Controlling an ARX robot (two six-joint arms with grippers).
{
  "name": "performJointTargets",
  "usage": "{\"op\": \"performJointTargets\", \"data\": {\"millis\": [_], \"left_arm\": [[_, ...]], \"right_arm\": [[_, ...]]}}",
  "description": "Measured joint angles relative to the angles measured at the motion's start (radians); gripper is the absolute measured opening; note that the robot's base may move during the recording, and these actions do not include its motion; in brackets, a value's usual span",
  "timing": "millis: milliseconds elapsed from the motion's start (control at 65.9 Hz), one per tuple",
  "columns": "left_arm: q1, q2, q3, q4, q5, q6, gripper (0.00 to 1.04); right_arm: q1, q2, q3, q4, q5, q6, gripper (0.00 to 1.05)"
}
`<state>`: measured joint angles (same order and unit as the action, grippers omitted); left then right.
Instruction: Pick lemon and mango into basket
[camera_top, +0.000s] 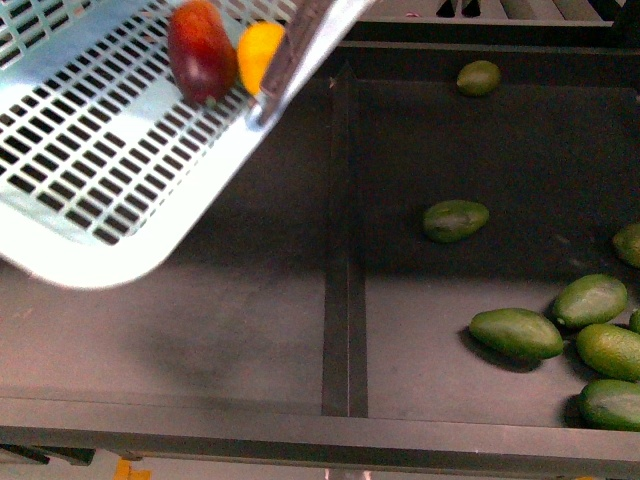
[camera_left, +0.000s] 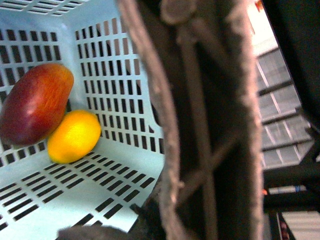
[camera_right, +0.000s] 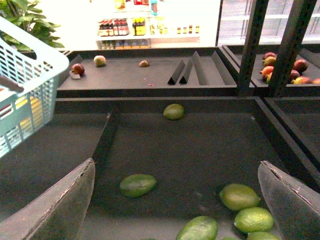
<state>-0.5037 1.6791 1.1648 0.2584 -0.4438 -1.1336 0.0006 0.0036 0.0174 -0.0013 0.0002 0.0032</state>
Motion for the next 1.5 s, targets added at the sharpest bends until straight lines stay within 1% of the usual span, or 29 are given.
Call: {"op": "performJointTargets", "data": {"millis": [76,197,319,455,562,637,759,865,895,926,1002,1047,1078,1123,1229,1275,1305,1320,1366,1442,1487,1503], "left_arm": [[0.041,0.066,0.047,0.019,0.017,-0.021,0.04],[0.084,0.2,0.123,0.037,0.08,-0.09,0.04],[0.112,0.361,0.191,0.045,0.119,-0.173,0.04],[0.135,0.48,0.258,0.045,0.145,-0.219,0.04],[0.164,0.539,0.303,0.072,0.142,-0.249,0.04],[0.184,0.568,0.327,0.09,0.117,-0.262,0.04],[0.203,0.599,0.352,0.092,0.091,-0.286,0.04],[0.211,0.618,0.374,0.073,0.091,-0.301,0.04],[0.212,0.624,0.375,0.074,0.093,-0.302,0.08],[0.211,0.628,0.377,0.074,0.092,-0.302,0.13],[0.211,0.631,0.378,0.068,0.088,-0.311,0.31],[0.212,0.63,0.377,0.062,0.082,-0.331,0.45],[0.216,0.626,0.37,0.063,0.082,-0.335,0.52],[0.221,0.608,0.34,0.064,0.082,-0.338,0.63],[0.227,0.537,0.253,0.06,0.054,-0.331,0.82],[0.227,0.474,0.201,0.016,0.025,-0.316,0.93],[0.226,0.438,0.172,-0.005,0.016,-0.309,0.98],[0.225,0.415,0.152,-0.013,0.011,-0.301,1.0],[0.219,0.341,0.095,-0.057,0.005,-0.296,0.97],[0.186,0.224,-0.005,-0.103,-0.012,-0.293,0.98],[0.155,0.161,-0.066,-0.085,-0.016,-0.287,0.98],[0.148,0.14,-0.103,-0.019,0.004,-0.219,0.95]], "right_arm": [[0.0,0.0,0.0,0.0,0.002,0.0,0.96],[0.0,0.0,0.0,0.0,-0.001,0.0,0.96],[0.0,0.0,0.0,0.0,0.0,0.0,0.96],[0.0,0.0,0.0,0.0,0.0,0.0,0.96],[0.0,0.0,0.0,0.0,0.0,0.0,0.96],[0.0,0.0,0.0,0.0,0.0,0.0,0.96],[0.0,0.0,0.0,0.0,0.0,0.0,0.96],[0.0,0.0,0.0,0.0,0.0,0.0,0.96],[0.0,0.0,0.0,0.0,0.0,0.0,0.96],[0.0,0.0,0.0,0.0,0.0,0.0,0.96],[0.0,0.0,0.0,0.0,0.0,0.0,0.96],[0.0,0.0,0.0,0.0,0.0,0.0,0.96],[0.0,0.0,0.0,0.0,0.0,0.0,0.96],[0.0,0.0,0.0,0.0,0.0,0.0,0.96],[0.0,0.0,0.0,0.0,0.0,0.0,0.96],[0.0,0.0,0.0,0.0,0.0,0.0,0.96],[0.0,0.0,0.0,0.0,0.0,0.0,0.96],[0.0,0.0,0.0,0.0,0.0,0.0,0.96],[0.0,0.0,0.0,0.0,0.0,0.0,0.96],[0.0,0.0,0.0,0.0,0.0,0.0,0.96],[0.0,0.0,0.0,0.0,0.0,0.0,0.96],[0.0,0.0,0.0,0.0,0.0,0.0,0.96]]}}
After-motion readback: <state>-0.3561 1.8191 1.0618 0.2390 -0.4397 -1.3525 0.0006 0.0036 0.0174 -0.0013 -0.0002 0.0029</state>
